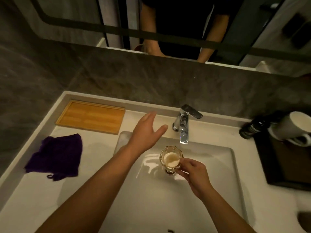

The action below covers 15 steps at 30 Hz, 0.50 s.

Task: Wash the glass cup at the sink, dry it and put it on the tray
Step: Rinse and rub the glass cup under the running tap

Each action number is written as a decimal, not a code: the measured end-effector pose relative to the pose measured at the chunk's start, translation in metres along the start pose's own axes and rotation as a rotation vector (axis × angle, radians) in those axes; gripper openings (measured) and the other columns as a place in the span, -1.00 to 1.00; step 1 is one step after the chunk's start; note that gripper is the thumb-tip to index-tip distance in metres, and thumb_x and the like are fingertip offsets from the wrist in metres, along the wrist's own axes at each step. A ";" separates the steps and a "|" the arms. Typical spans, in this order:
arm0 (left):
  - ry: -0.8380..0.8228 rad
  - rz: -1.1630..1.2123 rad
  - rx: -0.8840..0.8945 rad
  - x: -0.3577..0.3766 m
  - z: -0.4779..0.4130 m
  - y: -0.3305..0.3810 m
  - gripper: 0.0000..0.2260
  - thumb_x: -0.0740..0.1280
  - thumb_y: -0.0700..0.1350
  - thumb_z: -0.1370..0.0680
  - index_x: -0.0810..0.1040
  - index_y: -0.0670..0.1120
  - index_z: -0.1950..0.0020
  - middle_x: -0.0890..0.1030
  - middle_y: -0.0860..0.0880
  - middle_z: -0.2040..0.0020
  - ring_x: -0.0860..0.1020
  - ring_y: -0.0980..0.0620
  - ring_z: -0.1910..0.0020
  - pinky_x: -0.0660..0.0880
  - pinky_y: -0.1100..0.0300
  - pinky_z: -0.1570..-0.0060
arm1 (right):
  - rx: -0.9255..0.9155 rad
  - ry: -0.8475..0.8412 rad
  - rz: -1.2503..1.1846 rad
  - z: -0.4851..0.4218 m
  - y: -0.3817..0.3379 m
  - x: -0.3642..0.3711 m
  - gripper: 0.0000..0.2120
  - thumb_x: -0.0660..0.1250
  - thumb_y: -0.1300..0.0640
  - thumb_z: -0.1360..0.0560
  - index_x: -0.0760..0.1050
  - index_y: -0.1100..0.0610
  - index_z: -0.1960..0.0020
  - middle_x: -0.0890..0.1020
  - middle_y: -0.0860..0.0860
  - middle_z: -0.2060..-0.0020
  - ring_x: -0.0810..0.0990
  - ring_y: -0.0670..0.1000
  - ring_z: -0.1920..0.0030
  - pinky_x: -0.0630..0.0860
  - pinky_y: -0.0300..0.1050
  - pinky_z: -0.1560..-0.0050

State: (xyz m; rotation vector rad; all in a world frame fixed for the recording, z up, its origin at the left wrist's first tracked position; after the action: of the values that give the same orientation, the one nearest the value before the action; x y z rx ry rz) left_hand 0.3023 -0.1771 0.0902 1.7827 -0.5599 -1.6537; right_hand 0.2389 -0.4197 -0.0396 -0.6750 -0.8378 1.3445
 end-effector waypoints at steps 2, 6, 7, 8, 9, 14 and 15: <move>-0.027 0.009 0.074 0.021 -0.022 0.041 -0.25 0.34 0.30 -0.52 0.28 -0.08 -0.58 0.36 -0.10 -0.57 0.33 -0.08 -0.52 0.23 0.17 -0.39 | -0.012 0.026 0.003 -0.006 -0.010 -0.019 -0.82 0.42 0.27 -0.59 0.70 0.40 -0.04 0.69 0.47 -0.01 0.75 0.22 0.08 0.74 0.01 0.01; -0.102 -0.051 0.141 0.058 -0.047 0.090 -0.22 0.37 0.30 -0.50 0.27 -0.10 -0.57 0.35 -0.11 -0.56 0.37 -0.10 -0.49 0.35 0.03 -0.42 | -0.027 0.046 -0.008 -0.018 -0.023 -0.041 -0.84 0.43 0.26 -0.59 0.71 0.37 0.00 0.74 0.41 0.04 0.75 0.23 0.06 0.75 -0.03 0.04; -0.100 -0.076 0.145 0.064 -0.050 0.096 -0.23 0.37 0.30 -0.50 0.29 -0.11 -0.56 0.38 -0.12 -0.53 0.40 -0.11 -0.46 0.39 0.02 -0.39 | -0.029 0.048 -0.013 -0.021 -0.026 -0.044 -0.85 0.43 0.26 -0.59 0.72 0.35 0.03 0.75 0.38 0.08 0.75 0.23 0.07 0.75 -0.04 0.06; -0.086 -0.096 0.142 0.067 -0.053 0.099 -0.25 0.36 0.30 -0.50 0.31 -0.12 -0.54 0.40 -0.12 -0.51 0.43 -0.12 -0.43 0.42 0.02 -0.36 | -0.031 0.046 -0.015 -0.023 -0.028 -0.046 -0.85 0.44 0.26 -0.58 0.73 0.33 0.05 0.75 0.36 0.11 0.74 0.22 0.08 0.75 -0.05 0.08; -0.068 -0.115 0.137 0.069 -0.054 0.100 -0.26 0.35 0.31 -0.51 0.33 -0.12 -0.52 0.42 -0.12 -0.49 0.44 -0.12 -0.41 0.43 0.02 -0.34 | -0.034 0.040 -0.013 -0.025 -0.030 -0.047 -0.85 0.44 0.25 -0.58 0.74 0.32 0.06 0.74 0.36 0.13 0.74 0.20 0.10 0.75 -0.06 0.09; -0.046 -0.177 0.168 0.071 -0.055 0.102 -0.32 0.28 0.30 -0.56 0.35 -0.14 -0.50 0.45 -0.13 -0.46 0.44 -0.12 -0.41 0.42 0.01 -0.36 | -0.029 -0.003 0.007 -0.030 -0.031 -0.042 -0.79 0.45 0.23 -0.58 0.69 0.42 0.02 0.69 0.47 0.06 0.73 0.22 0.09 0.76 0.01 0.01; -0.046 -0.176 0.171 0.071 -0.056 0.101 -0.36 0.27 0.29 -0.57 0.38 -0.13 -0.47 0.48 -0.13 -0.43 0.46 -0.11 -0.38 0.45 0.01 -0.32 | -0.027 -0.009 0.006 -0.030 -0.030 -0.040 -0.77 0.45 0.23 -0.59 0.68 0.44 0.01 0.68 0.48 0.03 0.73 0.22 0.08 0.75 0.03 0.00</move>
State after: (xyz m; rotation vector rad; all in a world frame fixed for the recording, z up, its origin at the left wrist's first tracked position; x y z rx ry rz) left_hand 0.3773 -0.2886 0.1105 1.9700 -0.5951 -1.8161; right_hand 0.2794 -0.4614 -0.0367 -0.6932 -0.8625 1.3445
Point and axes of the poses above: each hand's wrist, its own z-axis away from the middle knuckle, its own x-axis out of the palm, y = z × x, the point moved 8 cm from there along -z, towards the middle knuckle
